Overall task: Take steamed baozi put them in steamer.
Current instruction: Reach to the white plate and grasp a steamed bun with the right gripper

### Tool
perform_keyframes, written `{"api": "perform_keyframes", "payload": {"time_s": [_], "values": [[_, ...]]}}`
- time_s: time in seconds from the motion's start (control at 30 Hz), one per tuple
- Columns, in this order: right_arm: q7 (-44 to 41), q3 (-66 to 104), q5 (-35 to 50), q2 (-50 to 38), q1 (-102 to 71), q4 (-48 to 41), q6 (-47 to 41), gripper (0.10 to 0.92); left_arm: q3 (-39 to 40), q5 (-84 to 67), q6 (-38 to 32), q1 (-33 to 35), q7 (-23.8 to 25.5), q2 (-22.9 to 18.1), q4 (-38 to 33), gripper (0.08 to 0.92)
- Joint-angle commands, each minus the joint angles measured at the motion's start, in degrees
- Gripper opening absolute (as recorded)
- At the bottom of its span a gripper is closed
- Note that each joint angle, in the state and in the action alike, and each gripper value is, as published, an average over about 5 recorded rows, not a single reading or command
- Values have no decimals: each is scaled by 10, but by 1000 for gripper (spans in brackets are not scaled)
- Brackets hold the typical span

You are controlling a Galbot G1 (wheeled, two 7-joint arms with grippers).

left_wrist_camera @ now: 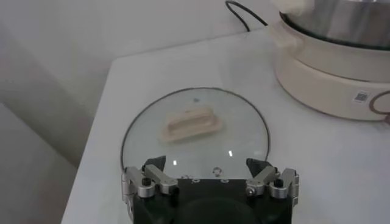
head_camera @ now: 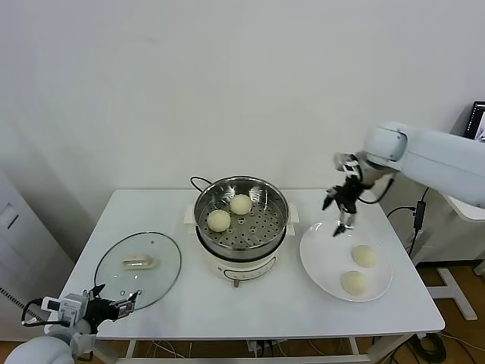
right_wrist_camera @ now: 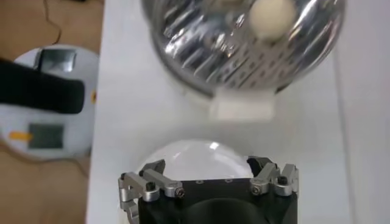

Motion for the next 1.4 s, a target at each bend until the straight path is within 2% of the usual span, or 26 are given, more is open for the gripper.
{"api": "perform_keyframes", "payload": {"time_s": [0.03,0.6,1.2,1.4], "values": [[-29,52,-99,-56,-93,5,40,823,-1,0,1,-1,0,0,-1,823],[-16,157,-207,-50,-245,-35,76,823,4,1,1,-5,0,0,0,823],[14,222,-233,-22,-316,-86,81,823,6,7,3,-3,0,-1,-5,823],[11,230,-240,-21,-320,-89,77,768,5,7,3,-2,0,1,-6,823]]}}
